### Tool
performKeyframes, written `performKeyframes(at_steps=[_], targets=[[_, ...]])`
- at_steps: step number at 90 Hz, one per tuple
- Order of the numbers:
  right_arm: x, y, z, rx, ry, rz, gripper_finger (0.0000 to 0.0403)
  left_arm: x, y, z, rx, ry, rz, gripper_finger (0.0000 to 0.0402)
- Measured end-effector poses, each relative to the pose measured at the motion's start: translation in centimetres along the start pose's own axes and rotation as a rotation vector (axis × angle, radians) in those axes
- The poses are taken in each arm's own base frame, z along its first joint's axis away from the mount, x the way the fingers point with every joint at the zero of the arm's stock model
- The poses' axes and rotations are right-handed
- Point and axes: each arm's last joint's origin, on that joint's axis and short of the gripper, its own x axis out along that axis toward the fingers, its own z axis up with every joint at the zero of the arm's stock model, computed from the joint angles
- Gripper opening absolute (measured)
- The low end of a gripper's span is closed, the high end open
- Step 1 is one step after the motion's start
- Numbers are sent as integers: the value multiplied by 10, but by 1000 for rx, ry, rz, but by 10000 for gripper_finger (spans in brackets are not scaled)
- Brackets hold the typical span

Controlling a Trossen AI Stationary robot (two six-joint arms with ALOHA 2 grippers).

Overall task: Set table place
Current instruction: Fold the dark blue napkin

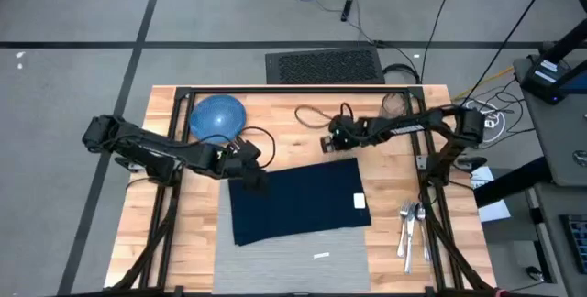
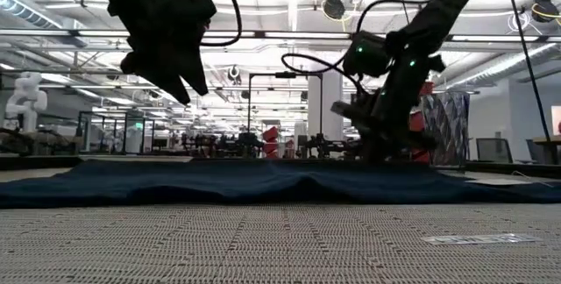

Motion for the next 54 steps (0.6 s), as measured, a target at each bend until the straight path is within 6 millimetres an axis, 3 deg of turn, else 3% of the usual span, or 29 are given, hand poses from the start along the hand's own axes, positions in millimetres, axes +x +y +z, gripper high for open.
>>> performKeyframes(at_steps=[7, 13, 38, 54], targets=[[-9, 5, 10, 13, -62, 75, 0, 1, 2, 2, -4, -1, 6, 221], [-21, 13, 6, -28, -44, 123, 0, 1, 2, 2, -11, -1, 8, 221], [-48, 28, -77, -242, 168, -17, 0, 2, 4, 4, -15, -3, 14, 221], [-50, 33, -92, -218, 132, -39, 0, 4, 8, 8, -32, -10, 30, 221]])
